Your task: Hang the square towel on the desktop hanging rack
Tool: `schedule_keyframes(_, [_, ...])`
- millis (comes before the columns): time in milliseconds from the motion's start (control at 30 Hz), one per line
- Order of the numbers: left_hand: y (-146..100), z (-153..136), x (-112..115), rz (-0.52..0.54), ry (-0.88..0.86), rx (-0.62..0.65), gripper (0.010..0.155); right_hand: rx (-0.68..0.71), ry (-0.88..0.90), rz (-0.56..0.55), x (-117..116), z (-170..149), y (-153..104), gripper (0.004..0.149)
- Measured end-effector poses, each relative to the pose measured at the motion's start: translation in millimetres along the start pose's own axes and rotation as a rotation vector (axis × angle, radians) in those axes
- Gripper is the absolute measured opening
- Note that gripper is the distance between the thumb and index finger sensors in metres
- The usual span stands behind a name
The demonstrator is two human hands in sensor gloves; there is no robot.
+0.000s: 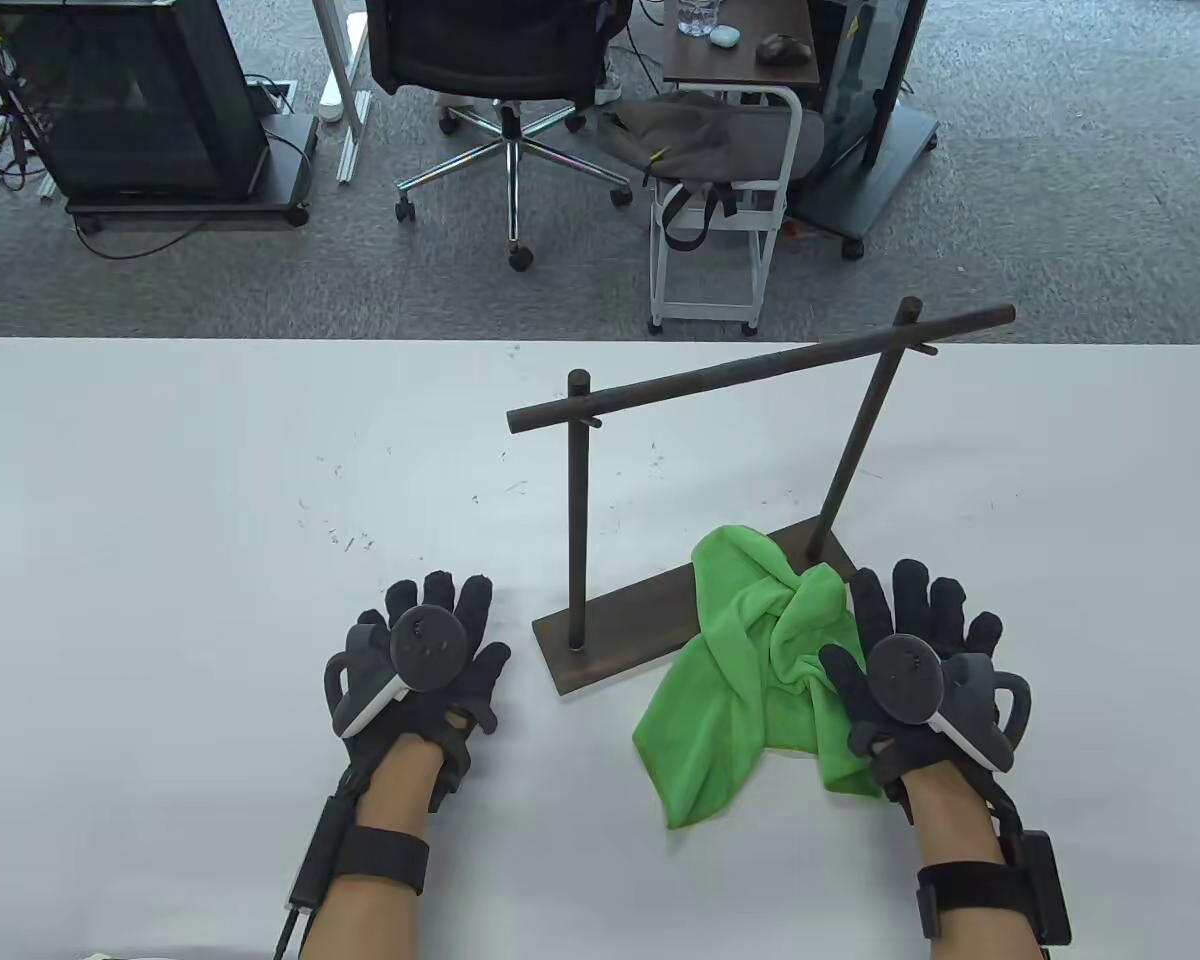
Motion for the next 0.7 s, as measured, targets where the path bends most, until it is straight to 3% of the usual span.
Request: schedule_keyframes(700, [1.3,2.8,2.5,-0.013,-0.084,0.019,0.072,0.006,0.035,0.048,-1.7,2.7,-0.1,0.076])
Point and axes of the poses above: the tracker on the back of each hand, its own z axis roughly to the thumb side, its own y axis roughly from the wrist to the fingertips, x = y × z, the point moved 4 cm from there along y, roughly from the wrist to the fingertips, and after that the axes turned 8 degrees about x, right-handed, at the moved point
